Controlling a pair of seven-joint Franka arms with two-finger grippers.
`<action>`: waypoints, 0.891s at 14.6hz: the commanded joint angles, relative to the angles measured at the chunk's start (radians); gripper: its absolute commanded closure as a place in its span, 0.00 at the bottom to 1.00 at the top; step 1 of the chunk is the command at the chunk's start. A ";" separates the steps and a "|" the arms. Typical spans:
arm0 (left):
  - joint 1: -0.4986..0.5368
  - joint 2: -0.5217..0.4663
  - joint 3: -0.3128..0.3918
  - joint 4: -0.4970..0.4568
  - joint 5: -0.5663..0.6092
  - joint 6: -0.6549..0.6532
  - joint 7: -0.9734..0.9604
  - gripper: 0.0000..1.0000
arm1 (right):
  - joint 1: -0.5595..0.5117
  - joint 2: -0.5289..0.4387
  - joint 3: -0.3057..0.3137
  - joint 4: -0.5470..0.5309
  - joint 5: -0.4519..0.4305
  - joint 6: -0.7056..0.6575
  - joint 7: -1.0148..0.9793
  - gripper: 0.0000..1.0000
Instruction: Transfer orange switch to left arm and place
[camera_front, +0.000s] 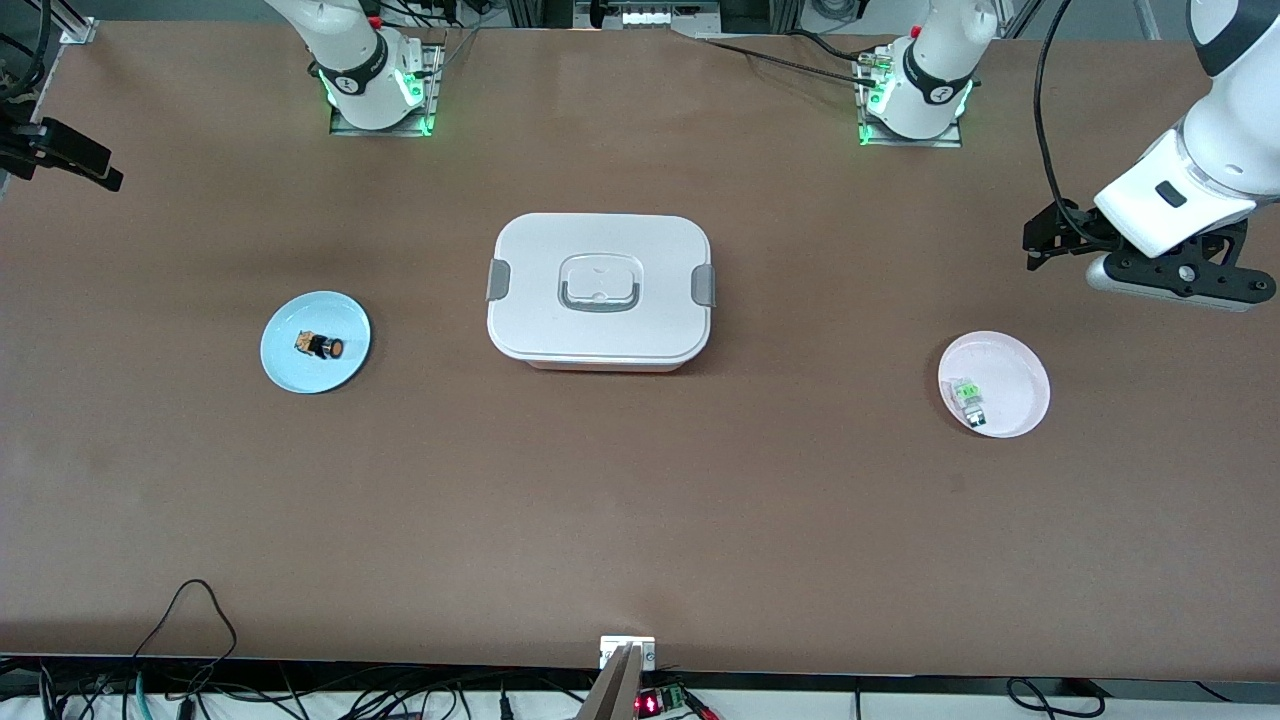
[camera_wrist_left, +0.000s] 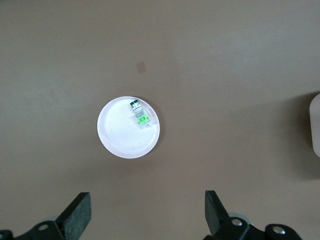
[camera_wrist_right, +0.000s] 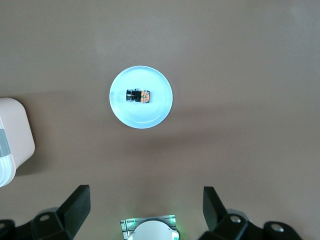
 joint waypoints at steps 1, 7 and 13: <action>-0.003 0.011 -0.006 0.028 0.025 -0.018 -0.013 0.00 | 0.002 0.001 0.002 0.011 0.006 -0.019 -0.019 0.00; 0.000 0.008 -0.003 0.026 0.025 -0.020 -0.010 0.00 | 0.002 0.001 0.002 0.013 0.008 -0.019 -0.017 0.00; -0.001 0.006 -0.006 0.026 0.026 -0.021 -0.012 0.00 | 0.003 0.013 0.002 0.013 0.006 -0.016 -0.016 0.00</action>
